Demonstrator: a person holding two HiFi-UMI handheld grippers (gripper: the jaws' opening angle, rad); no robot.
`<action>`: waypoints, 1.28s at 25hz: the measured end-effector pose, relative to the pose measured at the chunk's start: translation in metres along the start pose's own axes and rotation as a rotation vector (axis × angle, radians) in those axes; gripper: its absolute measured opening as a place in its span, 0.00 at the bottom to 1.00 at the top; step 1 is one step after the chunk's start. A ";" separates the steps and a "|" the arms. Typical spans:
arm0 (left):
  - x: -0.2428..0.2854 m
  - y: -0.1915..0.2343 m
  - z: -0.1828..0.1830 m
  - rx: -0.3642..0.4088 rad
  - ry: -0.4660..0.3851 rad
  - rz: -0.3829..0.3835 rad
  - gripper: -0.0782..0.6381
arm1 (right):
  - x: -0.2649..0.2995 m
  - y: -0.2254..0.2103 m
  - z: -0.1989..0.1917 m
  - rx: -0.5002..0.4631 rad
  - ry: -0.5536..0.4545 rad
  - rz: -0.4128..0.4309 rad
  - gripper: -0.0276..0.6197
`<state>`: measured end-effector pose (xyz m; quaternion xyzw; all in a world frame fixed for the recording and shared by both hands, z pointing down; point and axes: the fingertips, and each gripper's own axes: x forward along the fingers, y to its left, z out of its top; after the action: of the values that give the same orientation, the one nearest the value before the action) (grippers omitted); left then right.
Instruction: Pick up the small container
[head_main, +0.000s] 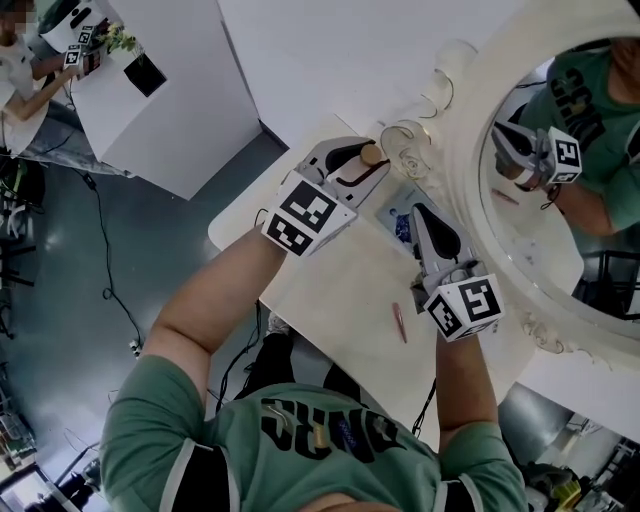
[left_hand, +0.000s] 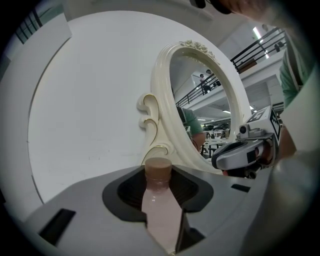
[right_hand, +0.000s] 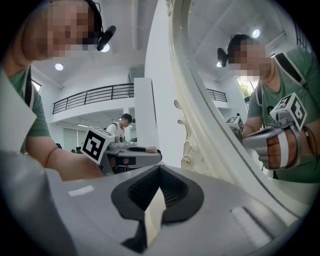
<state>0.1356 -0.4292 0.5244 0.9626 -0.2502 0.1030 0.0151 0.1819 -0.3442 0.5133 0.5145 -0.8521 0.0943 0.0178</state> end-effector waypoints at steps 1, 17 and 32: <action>-0.002 -0.001 0.006 0.004 -0.003 -0.001 0.30 | -0.001 0.000 0.004 0.001 -0.004 -0.001 0.06; -0.029 -0.017 0.104 0.039 -0.041 -0.021 0.30 | -0.027 0.003 0.080 -0.041 -0.065 -0.029 0.06; -0.058 -0.024 0.196 0.030 -0.093 -0.026 0.30 | -0.047 0.011 0.157 -0.064 -0.115 -0.026 0.06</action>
<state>0.1355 -0.3965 0.3210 0.9696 -0.2367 0.0617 -0.0095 0.2051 -0.3265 0.3518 0.5291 -0.8476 0.0370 -0.0137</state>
